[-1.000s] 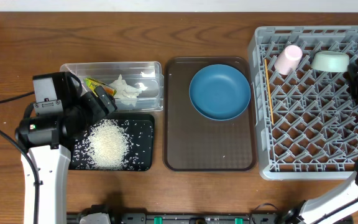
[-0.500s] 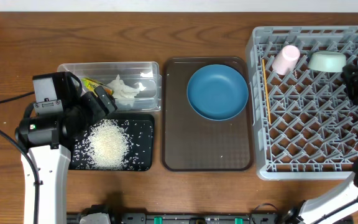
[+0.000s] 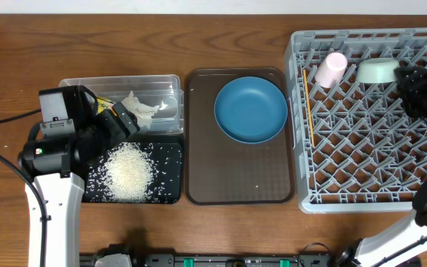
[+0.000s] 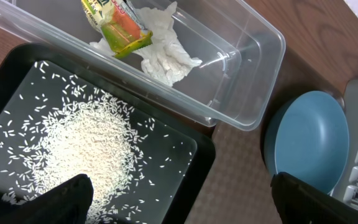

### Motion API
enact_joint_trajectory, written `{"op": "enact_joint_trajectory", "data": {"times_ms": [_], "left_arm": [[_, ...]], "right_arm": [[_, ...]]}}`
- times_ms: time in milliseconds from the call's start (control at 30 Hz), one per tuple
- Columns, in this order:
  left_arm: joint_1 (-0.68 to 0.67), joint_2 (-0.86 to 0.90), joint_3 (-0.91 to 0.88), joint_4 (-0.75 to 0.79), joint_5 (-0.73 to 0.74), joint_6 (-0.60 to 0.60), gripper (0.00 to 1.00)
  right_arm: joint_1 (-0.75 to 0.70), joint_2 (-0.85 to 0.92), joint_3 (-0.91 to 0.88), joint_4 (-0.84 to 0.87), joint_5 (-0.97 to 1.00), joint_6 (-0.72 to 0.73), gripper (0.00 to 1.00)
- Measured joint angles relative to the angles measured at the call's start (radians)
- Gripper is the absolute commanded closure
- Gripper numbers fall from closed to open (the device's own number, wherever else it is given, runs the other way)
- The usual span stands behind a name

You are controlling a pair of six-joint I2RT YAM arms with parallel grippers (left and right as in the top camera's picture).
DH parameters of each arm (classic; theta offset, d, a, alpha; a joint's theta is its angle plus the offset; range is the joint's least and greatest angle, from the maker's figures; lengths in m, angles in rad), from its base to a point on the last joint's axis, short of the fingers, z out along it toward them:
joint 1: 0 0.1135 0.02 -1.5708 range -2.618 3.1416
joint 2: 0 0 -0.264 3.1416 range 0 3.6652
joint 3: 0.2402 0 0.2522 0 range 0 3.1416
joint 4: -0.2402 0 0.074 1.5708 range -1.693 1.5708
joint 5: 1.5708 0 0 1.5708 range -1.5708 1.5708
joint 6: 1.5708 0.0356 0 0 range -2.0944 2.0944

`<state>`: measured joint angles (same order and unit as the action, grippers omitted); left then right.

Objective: Sort waste into correct bins and load items into the dishwasher rack
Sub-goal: 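Release the bowl and withdraw the right gripper toward the brown tray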

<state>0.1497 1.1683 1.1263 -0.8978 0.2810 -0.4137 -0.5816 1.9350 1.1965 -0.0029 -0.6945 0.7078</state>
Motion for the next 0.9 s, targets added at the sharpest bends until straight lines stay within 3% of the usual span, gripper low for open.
{"op": "enact_joint_trajectory", "data": {"times_ms": [467, 667, 833, 900], "left_arm": [[0.000, 0.000, 0.000, 0.000, 0.000, 0.000, 0.05], [0.000, 0.000, 0.000, 0.000, 0.000, 0.000, 0.06], [0.000, 0.000, 0.000, 0.000, 0.000, 0.000, 0.05], [0.000, 0.000, 0.000, 0.000, 0.000, 0.000, 0.05]], "right_arm": [[0.034, -0.283, -0.018, -0.145, 0.033, -0.072, 0.21], [0.061, -0.423, -0.019, -0.290, 0.081, -0.237, 0.22], [0.185, -0.526, -0.020, -0.449, 0.143, -0.419, 0.26], [0.256, -0.550, -0.020, -0.503, 0.174, -0.480, 0.33]]}}
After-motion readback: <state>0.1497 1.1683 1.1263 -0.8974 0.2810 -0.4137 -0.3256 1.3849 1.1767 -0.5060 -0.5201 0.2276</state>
